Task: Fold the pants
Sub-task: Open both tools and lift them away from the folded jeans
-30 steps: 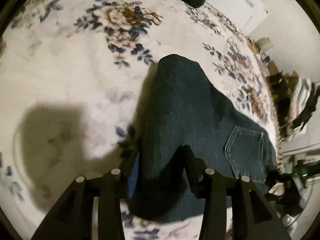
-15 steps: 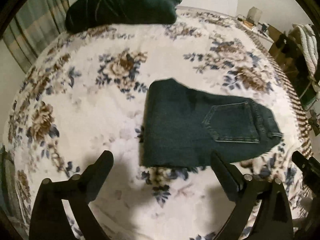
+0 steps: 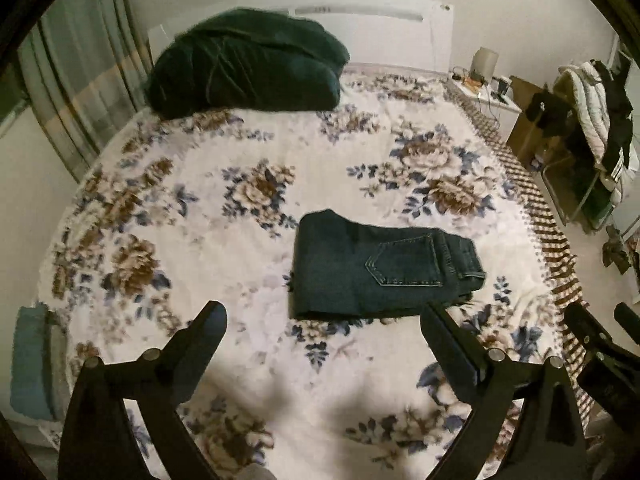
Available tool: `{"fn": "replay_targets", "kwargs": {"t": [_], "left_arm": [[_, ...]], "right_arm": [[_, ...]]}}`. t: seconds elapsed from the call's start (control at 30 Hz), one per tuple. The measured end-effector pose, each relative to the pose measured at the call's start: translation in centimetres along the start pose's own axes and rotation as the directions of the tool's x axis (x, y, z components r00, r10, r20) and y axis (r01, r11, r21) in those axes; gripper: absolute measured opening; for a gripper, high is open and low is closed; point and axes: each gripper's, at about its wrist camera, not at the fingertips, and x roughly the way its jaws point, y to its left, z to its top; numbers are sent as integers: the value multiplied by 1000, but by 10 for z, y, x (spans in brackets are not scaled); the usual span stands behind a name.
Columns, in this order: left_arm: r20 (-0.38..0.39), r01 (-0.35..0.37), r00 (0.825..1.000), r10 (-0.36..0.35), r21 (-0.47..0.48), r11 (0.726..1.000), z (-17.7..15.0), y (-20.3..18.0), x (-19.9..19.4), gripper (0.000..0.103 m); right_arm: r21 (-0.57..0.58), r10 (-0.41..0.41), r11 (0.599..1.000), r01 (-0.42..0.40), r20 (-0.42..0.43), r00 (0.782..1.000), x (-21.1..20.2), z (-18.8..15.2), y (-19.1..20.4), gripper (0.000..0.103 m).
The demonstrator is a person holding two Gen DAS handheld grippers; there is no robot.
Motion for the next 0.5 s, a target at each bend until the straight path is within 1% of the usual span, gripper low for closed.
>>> {"fn": "replay_targets", "kwargs": {"t": [0.1,0.17,0.23,0.27,0.37,0.5], "left_arm": [[24,-2,1000,2,11,1000,-3,-3,-44,99],[51,-15,999,13,23,1000,-7,-7,-80,99],[73,-5,997,2,30,1000,-11,-9,-112,99],[87,-16,996,13,31,999,-13,-10,-128,99],[116,-13,993,10,23,1000,-18,-10,-175,99],[169,-15,986,11,19,1000,-24,-8,-231,99]], "right_arm": [[3,14,1000,-14,31,999,-54,2,-6,103],[-1,25,1000,-25,53,998,-89,4,-9,103],[-7,34,999,-33,88,996,-133,4,-11,103],[-9,40,999,-39,99,994,-150,4,-12,103],[-27,61,998,-57,154,986,-218,2,-15,103],[-55,68,997,-57,219,973,-296,-2,-20,103]]}}
